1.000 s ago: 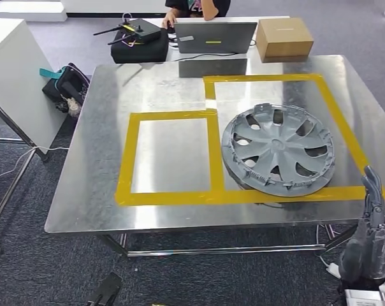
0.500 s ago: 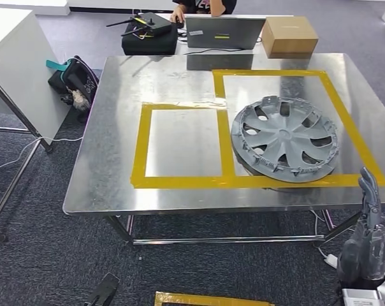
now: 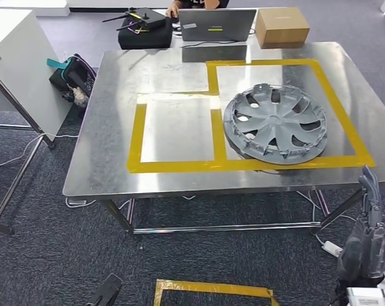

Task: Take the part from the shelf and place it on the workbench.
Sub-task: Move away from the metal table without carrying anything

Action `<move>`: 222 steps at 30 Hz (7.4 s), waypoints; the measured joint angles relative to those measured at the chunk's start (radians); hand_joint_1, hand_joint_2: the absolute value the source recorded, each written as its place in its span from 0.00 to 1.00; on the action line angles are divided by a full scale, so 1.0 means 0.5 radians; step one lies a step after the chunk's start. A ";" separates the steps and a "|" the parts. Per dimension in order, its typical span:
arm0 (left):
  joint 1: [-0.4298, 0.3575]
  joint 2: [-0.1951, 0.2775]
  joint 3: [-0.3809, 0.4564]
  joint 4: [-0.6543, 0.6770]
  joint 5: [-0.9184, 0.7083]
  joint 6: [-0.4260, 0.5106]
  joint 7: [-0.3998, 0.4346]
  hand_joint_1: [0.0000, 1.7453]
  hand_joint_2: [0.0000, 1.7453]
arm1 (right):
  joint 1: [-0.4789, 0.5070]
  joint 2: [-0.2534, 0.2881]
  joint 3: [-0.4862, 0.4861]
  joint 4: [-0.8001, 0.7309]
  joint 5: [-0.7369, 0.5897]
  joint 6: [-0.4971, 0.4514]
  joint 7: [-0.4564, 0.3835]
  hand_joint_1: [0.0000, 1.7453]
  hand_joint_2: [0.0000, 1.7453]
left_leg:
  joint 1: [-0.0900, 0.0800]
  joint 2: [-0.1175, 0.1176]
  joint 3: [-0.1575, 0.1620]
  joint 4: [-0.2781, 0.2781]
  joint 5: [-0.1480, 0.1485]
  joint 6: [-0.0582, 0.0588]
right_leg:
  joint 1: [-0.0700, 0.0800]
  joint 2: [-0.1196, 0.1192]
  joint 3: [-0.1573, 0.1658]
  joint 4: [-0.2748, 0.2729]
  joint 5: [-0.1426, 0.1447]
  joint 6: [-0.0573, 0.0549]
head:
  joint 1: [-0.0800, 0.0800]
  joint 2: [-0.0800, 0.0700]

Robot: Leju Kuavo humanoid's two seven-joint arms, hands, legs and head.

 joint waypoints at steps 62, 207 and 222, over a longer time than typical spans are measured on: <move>-0.014 0.012 0.002 0.000 -0.037 -0.016 -0.006 0.00 0.00 | -0.040 0.002 0.005 0.013 0.039 -0.031 0.006 0.00 0.00 | -0.001 -0.089 -0.016 -0.119 0.115 0.032 | 0.016 0.129 0.141 -0.047 -0.082 -0.016 | 0.002 0.000; 0.017 -0.077 0.104 -0.003 -0.160 -0.054 0.239 0.00 0.00 | 0.058 0.020 -0.030 0.010 0.127 0.019 -0.041 0.00 0.00 | -0.014 0.143 0.009 -0.155 0.036 0.061 | 0.024 -0.014 0.011 0.046 -0.033 -0.022 | 0.069 0.000; -0.017 -0.103 0.105 -0.003 -0.162 -0.064 0.249 0.00 0.00 | -0.038 0.024 -0.015 0.021 0.163 0.030 0.016 0.00 0.00 | 0.003 -0.076 -0.014 -0.204 0.129 0.112 | -0.001 0.226 -0.063 0.088 -0.029 0.046 | 0.062 0.000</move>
